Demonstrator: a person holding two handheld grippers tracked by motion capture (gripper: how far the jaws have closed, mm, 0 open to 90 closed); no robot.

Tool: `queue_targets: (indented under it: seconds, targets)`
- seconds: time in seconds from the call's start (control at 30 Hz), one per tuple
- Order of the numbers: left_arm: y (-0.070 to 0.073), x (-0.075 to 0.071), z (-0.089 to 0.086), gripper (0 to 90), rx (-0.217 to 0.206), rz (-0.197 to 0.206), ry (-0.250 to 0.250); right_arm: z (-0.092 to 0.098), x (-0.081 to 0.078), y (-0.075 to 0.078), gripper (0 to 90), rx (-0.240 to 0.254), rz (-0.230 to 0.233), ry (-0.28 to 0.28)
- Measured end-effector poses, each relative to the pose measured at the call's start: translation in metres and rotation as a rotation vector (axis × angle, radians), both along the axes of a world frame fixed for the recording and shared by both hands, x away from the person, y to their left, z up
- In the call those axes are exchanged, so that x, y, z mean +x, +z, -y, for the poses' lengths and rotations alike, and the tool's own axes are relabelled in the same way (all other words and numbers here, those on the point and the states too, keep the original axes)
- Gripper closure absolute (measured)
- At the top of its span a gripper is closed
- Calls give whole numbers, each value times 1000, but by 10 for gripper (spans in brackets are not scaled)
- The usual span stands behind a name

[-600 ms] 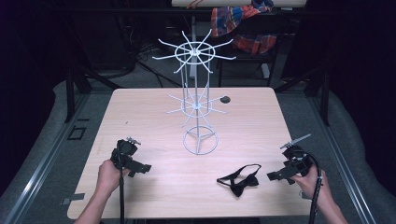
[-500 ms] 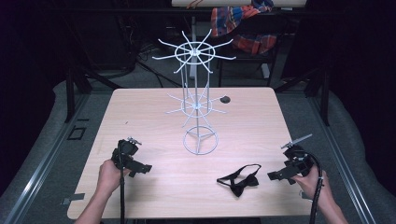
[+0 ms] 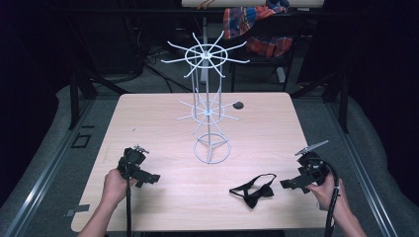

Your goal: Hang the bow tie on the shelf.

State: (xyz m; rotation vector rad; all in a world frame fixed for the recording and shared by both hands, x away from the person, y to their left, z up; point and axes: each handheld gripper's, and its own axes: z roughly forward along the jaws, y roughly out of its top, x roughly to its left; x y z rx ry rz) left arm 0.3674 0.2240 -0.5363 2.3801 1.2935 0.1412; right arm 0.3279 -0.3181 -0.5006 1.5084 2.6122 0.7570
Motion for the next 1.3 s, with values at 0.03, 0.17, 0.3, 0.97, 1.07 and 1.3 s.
queue_targets:
  seconds: [0.03, 0.17, 0.3, 0.97, 1.07, 1.3]
  targets:
    - [0, 0, 0, 0, 0, 0, 0, -1, 1, 1, 0, -1, -3, 5]
    - [2, -3, 1, 0, -3, 9, -4, -8, 3, 5, 0, -28, 21, 7]
    - [1, -2, 1, 0, -5, 0, 4, -13, 3, 8, 0, -22, 37, 26]
    - [0, -1, 4, 0, 2, -6, -14, -68, 27, 4, 255, -89, 29, 195]
    - [0, -1, 4, 0, 1, -6, -9, -70, 30, -1, 287, -112, 7, 206]
    - [0, -1, 5, 0, 12, -12, -12, -77, 30, -5, 419, -148, -22, 228]
